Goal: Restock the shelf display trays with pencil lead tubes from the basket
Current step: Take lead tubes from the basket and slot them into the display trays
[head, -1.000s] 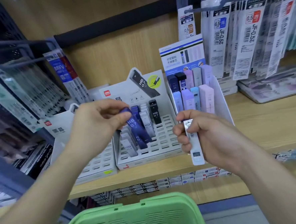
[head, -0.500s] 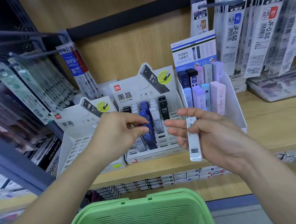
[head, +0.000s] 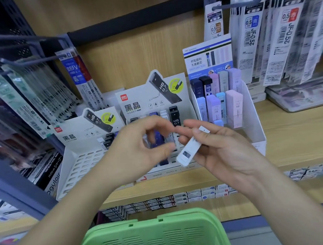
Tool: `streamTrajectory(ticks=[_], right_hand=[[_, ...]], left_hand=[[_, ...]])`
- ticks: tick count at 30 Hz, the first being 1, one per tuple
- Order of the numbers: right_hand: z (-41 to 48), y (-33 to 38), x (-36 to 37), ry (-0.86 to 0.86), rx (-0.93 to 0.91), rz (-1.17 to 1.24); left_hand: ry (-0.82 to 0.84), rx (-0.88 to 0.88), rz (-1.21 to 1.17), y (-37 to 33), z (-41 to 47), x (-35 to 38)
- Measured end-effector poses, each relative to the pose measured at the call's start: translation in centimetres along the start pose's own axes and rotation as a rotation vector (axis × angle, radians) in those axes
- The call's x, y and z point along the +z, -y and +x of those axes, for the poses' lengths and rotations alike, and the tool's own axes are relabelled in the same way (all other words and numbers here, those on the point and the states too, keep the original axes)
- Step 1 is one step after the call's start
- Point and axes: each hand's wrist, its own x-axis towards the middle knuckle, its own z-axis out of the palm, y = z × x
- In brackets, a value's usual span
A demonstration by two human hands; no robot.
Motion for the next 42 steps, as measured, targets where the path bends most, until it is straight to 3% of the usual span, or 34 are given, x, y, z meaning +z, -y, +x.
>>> streamTrajectory(ticks=[1, 3, 5, 8, 10, 13, 17, 21, 25, 33, 38, 42], right_hand=[[0.0, 0.0, 0.0, -0.015, 0.000, 0.021], [0.1, -0.2, 0.2, -0.044, 0.011, 0.043], [0.3, -0.5, 0.4, -0.084, 0.022, 0.059], [0.3, -0.5, 0.5, -0.143, 0.003, 0.074], [-0.1, 0.0, 0.5, -0.111, -0.010, -0.007], [-0.5, 0.5, 0.4, -0.050, 0.001, -0.127], [-0.6, 0.8, 0.2, -0.092, -0.025, -0.147], [-0.7, 1.0, -0.1, -0.106, -0.019, -0.170], [-1.0, 1.5, -0.5, -0.156, -0.051, -0.304], [-0.5, 4.9, -5.5, -0.729, -0.467, -0.568], [0.3, 4.9, -8.1, -0.710, -0.398, -0.784], [0.5, 4.5, -8.5, -0.688, -0.445, -1.002]], left_hand=[[0.142, -0.011, -0.163, -0.9, -0.2, -0.2], [0.265, 0.042, -0.205, -1.8, -0.5, 0.1], [0.134, 0.061, -0.175, -2.1, -0.5, 0.8], [-0.150, -0.085, -0.351, -2.1, 0.0, 1.2], [-0.253, -0.156, -0.455, -2.0, 0.3, 1.1], [-0.261, -0.213, -0.518, -2.1, 0.5, 1.1], [-0.099, -0.231, -0.632, -1.9, 0.4, 0.6], [-0.034, -0.190, -0.590, -1.8, 0.5, 0.3], [-0.102, -0.212, -0.560, -2.2, 0.9, 1.0], [-0.240, -0.101, -0.425, -4.3, 5.9, 1.8], [-0.194, -0.035, -0.296, -4.9, 8.0, 3.5], [-0.129, -0.019, -0.224, -5.0, 8.0, 5.1]])
